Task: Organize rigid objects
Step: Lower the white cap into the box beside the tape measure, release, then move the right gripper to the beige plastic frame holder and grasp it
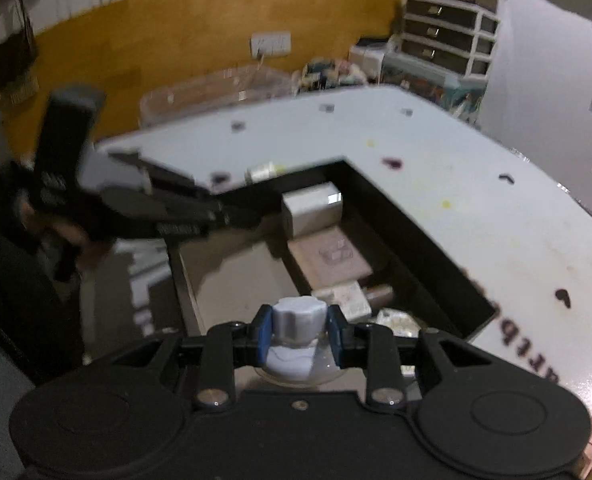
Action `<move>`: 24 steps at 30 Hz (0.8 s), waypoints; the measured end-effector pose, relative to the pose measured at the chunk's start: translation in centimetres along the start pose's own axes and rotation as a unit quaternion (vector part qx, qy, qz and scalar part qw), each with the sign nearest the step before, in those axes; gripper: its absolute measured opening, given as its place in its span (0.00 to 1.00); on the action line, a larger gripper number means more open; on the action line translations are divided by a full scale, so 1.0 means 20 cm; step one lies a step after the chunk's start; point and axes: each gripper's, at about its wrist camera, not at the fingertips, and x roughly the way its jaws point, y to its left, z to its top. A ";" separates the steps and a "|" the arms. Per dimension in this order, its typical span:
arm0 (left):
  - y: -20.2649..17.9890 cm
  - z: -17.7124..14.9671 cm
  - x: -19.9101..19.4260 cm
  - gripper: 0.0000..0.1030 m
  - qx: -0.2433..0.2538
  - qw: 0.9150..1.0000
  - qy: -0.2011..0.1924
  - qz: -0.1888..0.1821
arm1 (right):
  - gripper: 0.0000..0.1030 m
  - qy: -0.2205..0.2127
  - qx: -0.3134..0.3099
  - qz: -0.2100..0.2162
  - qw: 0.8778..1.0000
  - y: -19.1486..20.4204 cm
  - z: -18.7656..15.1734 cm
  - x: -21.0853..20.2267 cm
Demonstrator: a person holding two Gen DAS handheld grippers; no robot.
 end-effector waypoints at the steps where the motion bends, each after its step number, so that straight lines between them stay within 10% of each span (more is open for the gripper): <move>1: 0.00 0.00 0.00 0.03 0.000 1.000 0.000 -0.001 | 0.29 0.013 -0.005 -0.006 1.000 0.00 -0.01 0.02; 17: 0.01 -0.01 0.01 0.04 -0.003 1.000 0.000 -0.003 | 0.28 0.040 -0.007 -0.038 0.998 -0.06 -0.02 0.08; 24: 0.01 0.00 0.01 0.03 -0.003 1.000 0.001 -0.002 | 0.45 0.033 -0.004 -0.046 0.998 -0.05 -0.02 0.03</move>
